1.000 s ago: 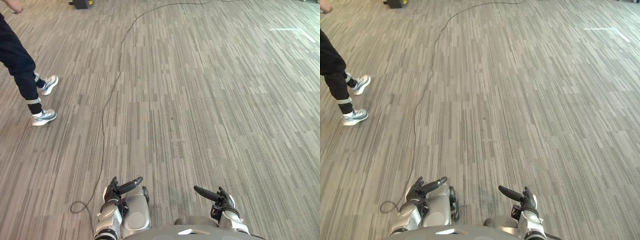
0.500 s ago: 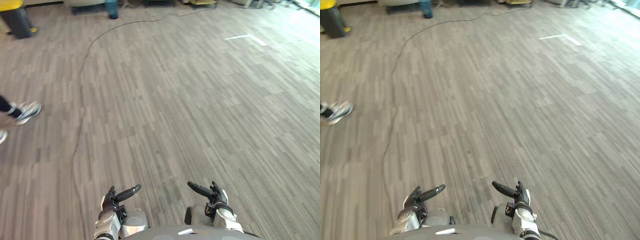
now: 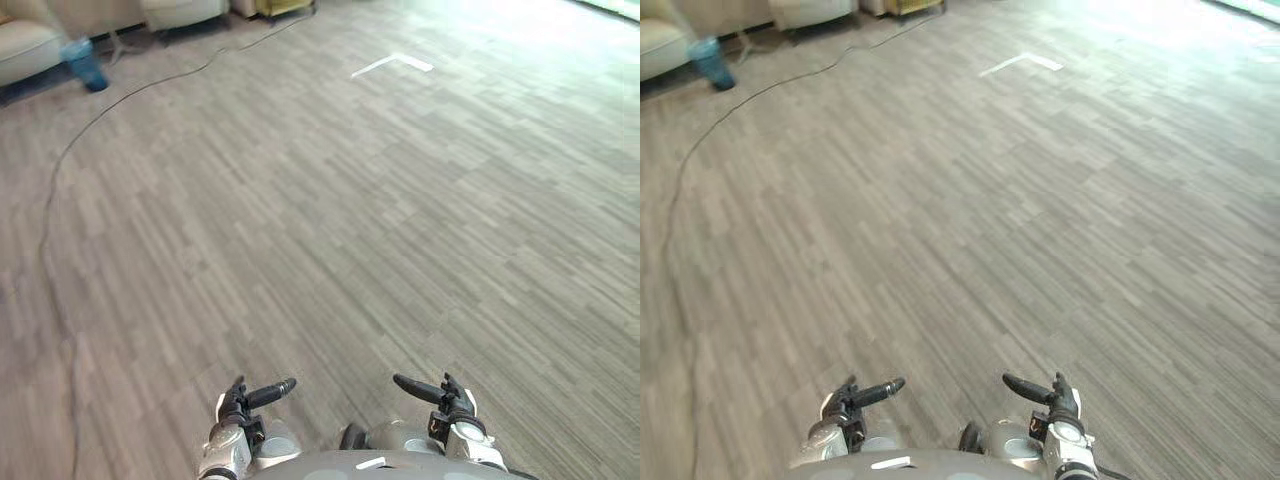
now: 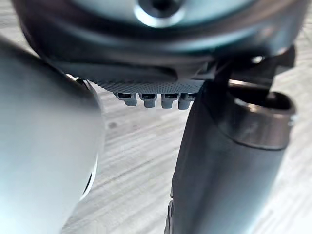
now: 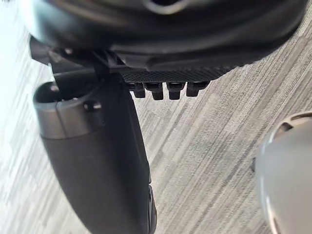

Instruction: Pick up cushions and gather them together orderly.

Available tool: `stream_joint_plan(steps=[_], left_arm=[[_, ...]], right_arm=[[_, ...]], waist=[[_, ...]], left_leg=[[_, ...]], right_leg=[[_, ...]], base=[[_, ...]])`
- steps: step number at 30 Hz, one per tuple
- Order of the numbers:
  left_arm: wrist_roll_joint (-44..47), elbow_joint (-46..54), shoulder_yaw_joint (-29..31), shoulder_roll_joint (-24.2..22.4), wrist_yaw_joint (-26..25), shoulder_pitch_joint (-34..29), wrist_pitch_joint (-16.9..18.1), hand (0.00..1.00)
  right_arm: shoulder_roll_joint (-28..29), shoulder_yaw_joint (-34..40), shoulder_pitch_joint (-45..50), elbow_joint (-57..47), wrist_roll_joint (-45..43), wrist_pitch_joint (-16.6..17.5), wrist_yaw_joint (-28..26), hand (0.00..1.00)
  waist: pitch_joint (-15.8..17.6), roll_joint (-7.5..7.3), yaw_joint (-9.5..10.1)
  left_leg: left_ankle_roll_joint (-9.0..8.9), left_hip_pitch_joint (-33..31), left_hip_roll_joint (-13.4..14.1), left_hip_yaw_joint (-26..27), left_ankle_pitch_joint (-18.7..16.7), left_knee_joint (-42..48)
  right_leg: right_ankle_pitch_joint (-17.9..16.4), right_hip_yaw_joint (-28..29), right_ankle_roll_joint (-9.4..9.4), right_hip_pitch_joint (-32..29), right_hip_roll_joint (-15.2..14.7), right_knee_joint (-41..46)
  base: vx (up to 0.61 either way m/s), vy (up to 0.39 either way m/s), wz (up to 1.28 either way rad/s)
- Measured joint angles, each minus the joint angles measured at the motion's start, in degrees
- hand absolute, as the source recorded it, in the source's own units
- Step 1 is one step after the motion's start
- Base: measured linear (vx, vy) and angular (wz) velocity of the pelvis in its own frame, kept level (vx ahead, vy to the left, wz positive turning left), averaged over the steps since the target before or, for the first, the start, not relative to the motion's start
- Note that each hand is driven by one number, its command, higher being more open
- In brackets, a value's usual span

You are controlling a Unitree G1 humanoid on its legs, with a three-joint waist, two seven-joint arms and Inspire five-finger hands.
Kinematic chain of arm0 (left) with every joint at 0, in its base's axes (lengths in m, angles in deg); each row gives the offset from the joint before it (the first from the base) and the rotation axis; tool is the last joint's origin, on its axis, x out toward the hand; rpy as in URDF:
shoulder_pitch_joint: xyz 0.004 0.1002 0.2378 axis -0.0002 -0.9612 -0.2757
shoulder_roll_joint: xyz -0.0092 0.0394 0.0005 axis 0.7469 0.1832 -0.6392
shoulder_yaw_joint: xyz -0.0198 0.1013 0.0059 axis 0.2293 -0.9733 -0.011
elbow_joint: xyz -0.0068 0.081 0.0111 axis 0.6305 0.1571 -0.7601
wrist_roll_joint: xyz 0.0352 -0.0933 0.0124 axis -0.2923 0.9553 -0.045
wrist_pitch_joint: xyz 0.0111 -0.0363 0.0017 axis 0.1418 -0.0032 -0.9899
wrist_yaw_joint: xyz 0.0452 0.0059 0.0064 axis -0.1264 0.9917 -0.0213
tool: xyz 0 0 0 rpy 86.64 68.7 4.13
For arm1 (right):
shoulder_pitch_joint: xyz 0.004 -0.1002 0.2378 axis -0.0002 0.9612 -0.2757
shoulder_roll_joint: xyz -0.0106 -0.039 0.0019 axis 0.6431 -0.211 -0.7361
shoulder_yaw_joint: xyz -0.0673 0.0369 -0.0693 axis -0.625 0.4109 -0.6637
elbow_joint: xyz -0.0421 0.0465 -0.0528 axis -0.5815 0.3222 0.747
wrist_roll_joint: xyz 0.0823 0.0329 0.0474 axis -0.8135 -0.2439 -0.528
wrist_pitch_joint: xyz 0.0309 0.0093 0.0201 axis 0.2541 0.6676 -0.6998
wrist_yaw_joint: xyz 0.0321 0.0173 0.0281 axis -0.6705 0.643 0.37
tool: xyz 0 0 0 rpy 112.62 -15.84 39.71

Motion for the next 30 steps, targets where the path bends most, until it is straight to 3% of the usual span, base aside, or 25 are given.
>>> stream_joint_plan(steps=[1, 2, 3, 4, 5, 6, 7, 8, 9, 10, 11, 12, 14, 15, 16, 17, 18, 20, 22, 23, 24, 25, 26, 27, 30], left_arm=[[0.4, 1.4, 0.2, 0.1, 0.2, -0.4, 0.3, 1.00], [1.0, 1.5, 0.3, 0.3, 0.3, -0.4, 0.2, 1.00], [1.9, 1.8, 0.5, 0.4, 0.0, -0.5, 0.3, 1.00], [2.5, 2.1, 0.8, -0.1, -0.2, -0.5, 0.5, 1.00], [2.6, 2.3, 1.0, -0.5, -0.3, -0.5, 0.5, 1.00], [3.5, 2.2, 1.5, -0.9, -0.3, -0.5, 0.7, 1.00], [3.8, 1.9, 1.6, -0.5, -0.5, -0.5, 0.9, 1.00], [3.8, 1.7, 1.6, 0.2, -0.6, -0.4, 1.0, 1.00], [3.7, 1.7, 1.5, 0.5, -0.4, -0.2, 1.0, 1.00], [3.7, 1.6, 1.5, 0.7, -0.4, -0.2, 0.9, 1.00], [3.7, 1.0, 1.5, 0.8, -0.8, -0.3, 0.8, 1.00], [3.7, 0.7, 1.5, 0.9, -0.9, -0.3, 0.8, 1.00], [3.6, -1.3, 1.2, 1.6, -1.1, 0.0, 0.4, 1.00], [3.6, -2.2, 0.6, 1.7, -1.3, 0.2, 0.2, 1.00], [3.5, -2.6, 0.1, 1.9, -1.5, 0.2, 0.0, 1.00], [3.3, -3.4, -0.9, 2.0, -1.7, 0.1, -0.2, 1.00], [3.1, -3.6, -1.3, 2.0, -1.8, 0.0, -0.1, 1.00], [2.4, -5.2, -3.2, 2.6, -2.0, 0.1, -0.3, 1.00], [1.5, -5.9, -4.8, 3.2, -1.7, 0.2, -0.2, 1.00], [1.0, -6.5, -5.3, 3.5, -1.3, 0.4, -0.2, 1.00], [0.9, -7.1, -5.6, 3.9, -0.8, 0.6, -0.3, 1.00], [0.3, -8.3, -5.4, 3.6, -1.0, 0.6, -0.3, 1.00], [-0.1, -8.8, -5.2, 2.4, -0.9, 1.0, -0.3, 1.00], [-0.4, -8.8, -4.6, 1.5, -0.9, 1.2, -0.3, 1.00], [-2.2, -8.5, -4.1, 1.6, -0.7, 1.1, -0.4, 1.00]], right_arm=[[0.0, -0.2, 0.2, 0.3, -0.4, -0.6, 0.1, 1.00], [0.0, -0.5, 0.2, 0.5, -0.4, -1.0, 0.2, 1.00], [0.2, -0.7, 0.3, 1.0, -0.7, -1.2, 0.4, 1.00], [0.0, -0.7, 0.3, 1.6, -0.7, -1.2, 0.6, 1.00], [-0.2, -0.7, 0.3, 1.9, -0.7, -1.2, 0.7, 1.00], [-0.3, -0.9, 0.7, 2.0, -0.7, -1.2, 1.0, 1.00], [0.1, -1.5, 0.9, 2.1, -0.7, -1.2, 1.1, 1.00], [1.3, -1.8, 0.9, 2.1, -0.7, -1.2, 1.0, 1.00], [1.9, -1.8, 0.8, 1.8, -0.7, -1.1, 0.9, 1.00], [2.2, -1.7, 1.0, 1.8, -0.7, -1.1, 0.9, 1.00], [2.4, -1.8, 1.1, 1.8, -0.7, -1.0, 0.9, 1.00], [2.5, -1.8, 1.0, 1.8, -0.7, -1.0, 0.9, 1.00], [3.0, -2.9, 0.6, 0.7, -0.7, -0.5, 0.2, 1.00], [2.9, -3.5, 0.5, 0.3, -0.7, -0.4, -0.1, 1.00], [2.7, -3.8, 0.5, -0.1, -0.7, -0.3, -0.2, 1.00], [2.6, -3.9, 0.4, -0.8, -0.2, 0.7, -0.2, 1.00], [2.5, -4.1, 0.3, -0.9, 0.1, 1.4, -0.2, 1.00], [2.1, -4.1, -0.8, -0.8, 0.5, 2.2, -0.4, 1.00], [2.0, -4.3, -1.6, -0.5, 0.5, 2.5, -0.4, 1.00], [1.9, -4.4, -1.8, -0.3, 0.6, 2.4, -0.4, 1.00], [1.4, -4.3, -1.8, -0.1, 1.0, 1.9, -0.4, 1.00], [-0.5, -4.2, -2.1, 1.1, 1.5, 1.2, -0.4, 1.00], [-1.6, -3.2, -2.2, 2.0, 1.5, 1.0, -0.4, 1.00], [-1.3, 0.6, -2.2, 1.7, 1.2, 0.7, -0.3, 1.00], [-0.7, 1.9, -1.7, 1.3, 1.3, 0.5, -0.2, 1.00]], waist=[[0.3, -0.82, 0.74], [0.4, -1.10, 0.79], [0.8, -1.85, 0.98], [0.9, -1.96, 1.30], [0.8, -1.79, 1.66], [0.5, -1.65, 2.86], [-0.2, -2.22, 3.74], [-0.8, -3.82, 3.40], [-1.2, -4.37, 3.40], [-1.5, -4.69, 3.30], [-1.8, -4.98, 3.53], [-1.9, -5.11, 3.67], [-2.0, -5.30, 3.26], [-1.9, -5.09, 2.89], [-1.8, -4.85, 2.55], [-1.6, -4.00, 1.76], [-1.5, -3.74, 1.25], [-1.4, -3.27, 0.20], [-1.3, -3.28, -0.59], [-1.2, -3.52, -1.16], [-0.9, -3.99, -1.79], [-0.6, -3.33, -2.77], [-0.4, -1.50, -2.37], [0.1, -0.85, -2.76], [-0.1, -0.43, -3.55]], left_leg=[[1.21, -5.7, -2.1, -1.2, -1.9, -6.6], [1.14, -7.3, -3.6, -2.0, -2.2, -10.7], [0.62, -9.4, -7.8, -4.2, -1.6, -24.4], [-0.06, -10.4, -11.4, -6.8, 2.4, -37.7], [-0.29, -10.6, -12.2, -7.4, 4.8, -43.2], [-0.62, -10.4, -12.6, -7.6, 11.3, -45.7], [1.54, -9.4, -13.3, -7.1, 15.6, -45.1], [2.59, -10.1, -13.9, -6.0, 12.7, -42.6], [3.48, -10.5, -13.9, -5.4, 9.9, -39.6], [4.80, -10.2, -13.7, -4.3, 6.4, -35.1], [5.68, -8.1, -13.7, -2.5, 2.0, -32.2], [5.86, -7.0, -13.7, -1.7, 1.0, -32.0], [6.24, -1.1, -14.0, 1.7, -2.6, -33.0], [6.21, 1.6, -14.1, 2.4, -3.6, -34.0], [6.18, 3.4, -14.1, 2.7, -3.9, -34.9], [5.90, 8.4, -13.9, 3.7, -4.2, -38.7], [5.68, 11.4, -13.5, 4.1, -4.0, -41.0], [5.10, 18.4, -11.9, 6.0, -3.8, -47.0], [4.61, 20.9, -11.2, 7.0, -3.5, -50.0], [4.07, 22.5, -11.5, 7.3, -3.2, -52.1], [2.74, 24.8, -12.4, 7.4, -3.0, -54.6], [2.08, 27.3, -12.6, 5.9, -3.1, -56.5], [0.98, 27.6, -11.4, 4.6, -2.0, -56.5], [-0.10, 28.1, -10.8, 3.3, -1.3, -55.1], [-1.08, 24.6, -6.7, 0.1, -1.0, -42.1]], right_leg=[[-0.6, 3.0, 0.98, 2.8, -0.4, -2.1], [-0.8, 3.9, 1.37, 3.8, -0.8, -2.8], [-1.7, 6.1, 2.81, 5.9, -2.6, -3.8], [-3.1, 8.3, 4.37, 7.5, -4.2, -4.2], [-3.9, 9.4, 5.39, 8.4, -4.7, -4.4], [-5.5, 12.2, 6.89, 9.8, -5.6, -4.4], [-6.0, 14.9, 7.08, 10.8, -6.6, -4.4], [-5.4, 17.3, 6.47, 10.8, -7.7, -4.1], [-4.0, 19.4, 6.81, 10.2, -8.3, -2.8], [-3.1, 21.6, 8.02, 10.2, -9.2, 0.3], [-2.5, 23.2, 9.60, 8.2, -9.8, 9.5], [-1.8, 23.5, 10.94, 6.5, -10.3, 13.9], [5.8, 23.6, 22.05, -3.5, -12.7, 36.5], [5.9, 21.6, 22.16, -6.4, -13.7, 42.2], [5.3, 19.5, 20.88, -7.7, -14.7, 44.6], [2.9, 13.8, 16.64, -11.0, -16.8, 48.1], [1.8, 11.1, 14.83, -12.5, -17.0, 47.6], [-0.7, 5.5, 11.21, -17.5, -14.6, 38.9], [-0.4, 2.6, 10.74, -20.1, -12.6, 27.4], [1.4, 1.0, 10.75, -20.8, -11.9, 19.0], [7.3, 0.7, 10.34, -21.1, -11.0, 8.4], [13.1, 1.1, 5.01, -19.8, -9.8, 7.7], [10.5, 1.1, 4.90, -20.3, -9.1, 10.1], [6.4, 1.2, 4.20, -21.2, -9.0, 14.1], [2.6, 0.3, 3.60, -17.6, -6.6, 13.6]], base=[[0.35, 0.116, -0.72], [0.46, 0.197, -0.95], [0.61, 0.298, -0.82], [0.53, 0.266, -0.89], [0.64, 0.341, -1.01], [0.61, 0.297, -1.07], [0.73, 0.348, -1.02], [0.60, 0.265, -0.70], [0.55, 0.278, -0.42], [0.62, 0.326, -0.47], [0.48, 0.268, -0.47], [0.54, 0.283, -0.63], [0.47, 0.221, -0.72], [0.24, 0.083, -0.55], [0.38, 0.091, -0.45], [0.38, 0.047, -0.38], [0.45, 0.045, -0.48], [0.40, -0.052, -0.45], [0.31, -0.079, -0.20], [0.40, -0.163, -0.02], [0.37, -0.172, 0.13], [0.57, -0.234, 0.04], [0.50, -0.216, -0.08], [0.60, -0.278, -0.17], [0.49, -0.282, -0.01]])
